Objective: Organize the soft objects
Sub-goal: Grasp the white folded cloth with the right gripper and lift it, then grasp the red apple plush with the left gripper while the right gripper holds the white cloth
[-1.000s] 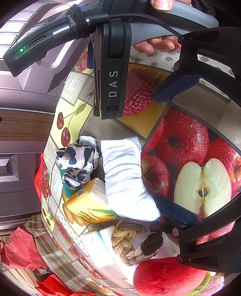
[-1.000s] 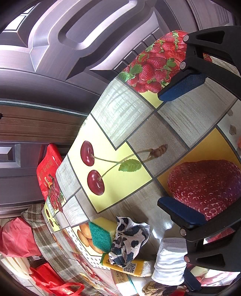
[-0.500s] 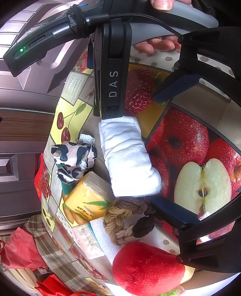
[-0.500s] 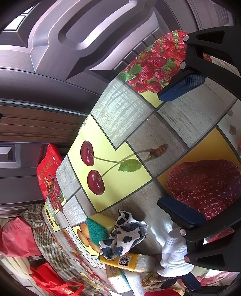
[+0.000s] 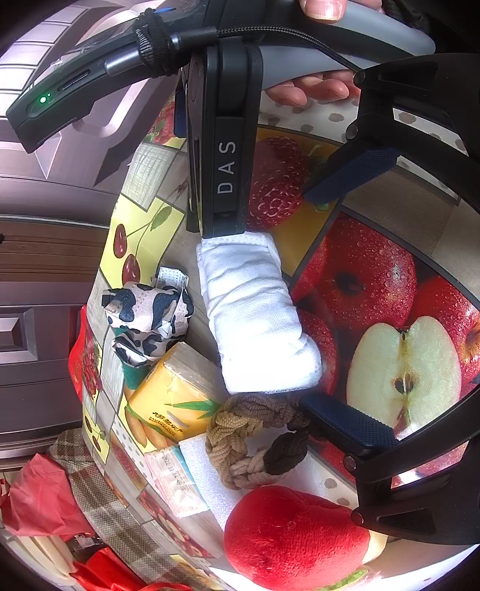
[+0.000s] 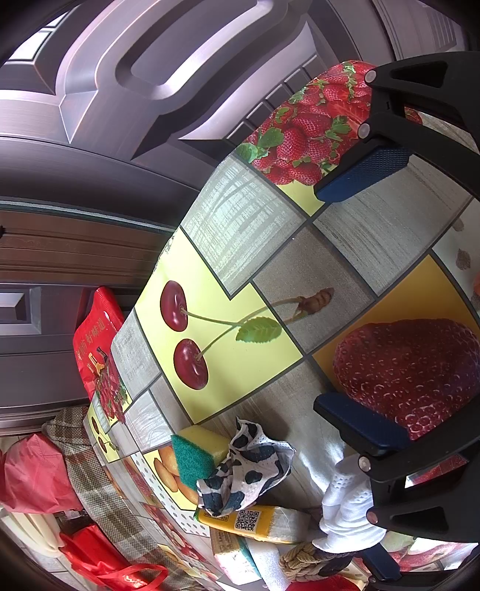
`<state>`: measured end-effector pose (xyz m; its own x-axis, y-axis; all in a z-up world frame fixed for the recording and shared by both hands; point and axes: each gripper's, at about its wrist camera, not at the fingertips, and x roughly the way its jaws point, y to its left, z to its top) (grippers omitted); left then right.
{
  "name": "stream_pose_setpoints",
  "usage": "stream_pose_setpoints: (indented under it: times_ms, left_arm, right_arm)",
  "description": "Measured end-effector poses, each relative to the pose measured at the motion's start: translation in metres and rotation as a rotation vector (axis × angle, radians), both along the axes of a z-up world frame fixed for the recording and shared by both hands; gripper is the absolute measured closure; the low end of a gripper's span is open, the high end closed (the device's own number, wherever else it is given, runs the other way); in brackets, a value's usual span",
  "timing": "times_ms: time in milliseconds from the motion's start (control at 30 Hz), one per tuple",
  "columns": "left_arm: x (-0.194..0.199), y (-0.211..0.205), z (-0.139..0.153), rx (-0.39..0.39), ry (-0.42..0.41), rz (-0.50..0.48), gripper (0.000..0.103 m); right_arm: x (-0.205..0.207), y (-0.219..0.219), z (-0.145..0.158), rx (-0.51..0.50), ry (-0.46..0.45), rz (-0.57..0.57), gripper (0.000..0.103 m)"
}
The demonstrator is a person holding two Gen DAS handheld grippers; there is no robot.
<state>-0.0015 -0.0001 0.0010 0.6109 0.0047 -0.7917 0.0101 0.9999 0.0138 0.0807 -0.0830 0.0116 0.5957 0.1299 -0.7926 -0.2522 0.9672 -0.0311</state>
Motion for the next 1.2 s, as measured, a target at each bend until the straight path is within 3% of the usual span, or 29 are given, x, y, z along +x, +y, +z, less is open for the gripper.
stream_pose_setpoints:
  times_ms: [900,1033,1100,1200]
  left_arm:
    - [-0.009,0.002,0.003,-0.015,-0.019,0.006,0.001]
    - [-0.046,0.004,0.034,-0.081,-0.205,-0.010,0.001]
    - [-0.078,0.014,0.048,-0.142,-0.391,0.012,0.001]
    - [-0.114,0.039,0.068,-0.163,-0.454,0.092,0.001]
  right_arm:
    - [-0.001,-0.001,0.000,0.001,0.000,0.001,0.000]
    - [0.000,0.000,0.001,0.002,0.000,0.001,0.000]
    - [0.000,0.000,0.001,0.002,0.000,0.001,0.000]
    - [0.000,0.000,0.001,0.003,0.000,0.001,0.000]
